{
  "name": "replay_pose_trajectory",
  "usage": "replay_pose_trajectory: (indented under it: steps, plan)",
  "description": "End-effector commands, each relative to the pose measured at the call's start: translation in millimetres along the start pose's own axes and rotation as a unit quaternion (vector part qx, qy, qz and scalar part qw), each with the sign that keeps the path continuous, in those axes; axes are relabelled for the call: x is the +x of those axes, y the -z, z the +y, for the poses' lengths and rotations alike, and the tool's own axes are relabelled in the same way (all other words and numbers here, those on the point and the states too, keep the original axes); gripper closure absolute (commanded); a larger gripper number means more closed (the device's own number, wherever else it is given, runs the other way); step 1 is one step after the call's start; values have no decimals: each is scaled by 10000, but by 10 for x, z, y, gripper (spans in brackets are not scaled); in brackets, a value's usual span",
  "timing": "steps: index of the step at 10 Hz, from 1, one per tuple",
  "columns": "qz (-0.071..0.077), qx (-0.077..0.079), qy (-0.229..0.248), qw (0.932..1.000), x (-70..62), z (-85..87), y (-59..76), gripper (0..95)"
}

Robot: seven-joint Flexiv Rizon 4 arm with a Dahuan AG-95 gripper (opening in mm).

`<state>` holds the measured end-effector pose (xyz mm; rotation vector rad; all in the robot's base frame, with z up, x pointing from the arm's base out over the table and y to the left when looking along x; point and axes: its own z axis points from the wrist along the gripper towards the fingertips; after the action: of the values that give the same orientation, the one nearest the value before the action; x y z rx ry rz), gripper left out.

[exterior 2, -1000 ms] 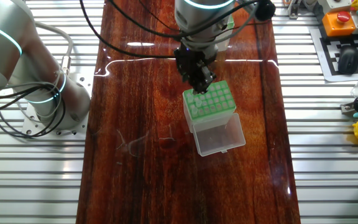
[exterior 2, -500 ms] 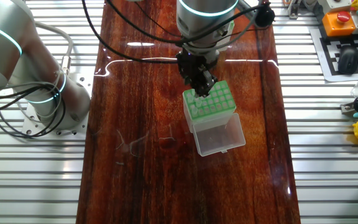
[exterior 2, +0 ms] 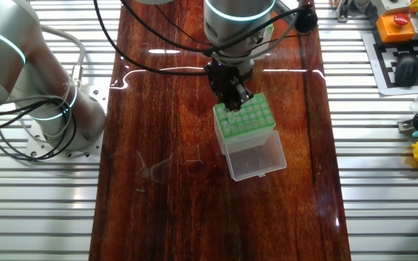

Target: Transfer all large pipette tips from one holder to another

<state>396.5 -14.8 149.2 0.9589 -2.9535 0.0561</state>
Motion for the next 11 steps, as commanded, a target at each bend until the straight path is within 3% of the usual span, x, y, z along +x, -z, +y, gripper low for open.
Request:
replay_pose_trajectory:
  steps: [1, 3, 9, 11]
  plan:
    - [-6, -10, -8, 10000, 7, -22, 36, 950]
    - [-25, -56, 24, 10000, 16, -85, 118, 950]
    - [-44, -161, -80, 9998, -15, -128, 705, 950]
    - [-39, -161, -100, 9998, -23, -97, 840, 950]
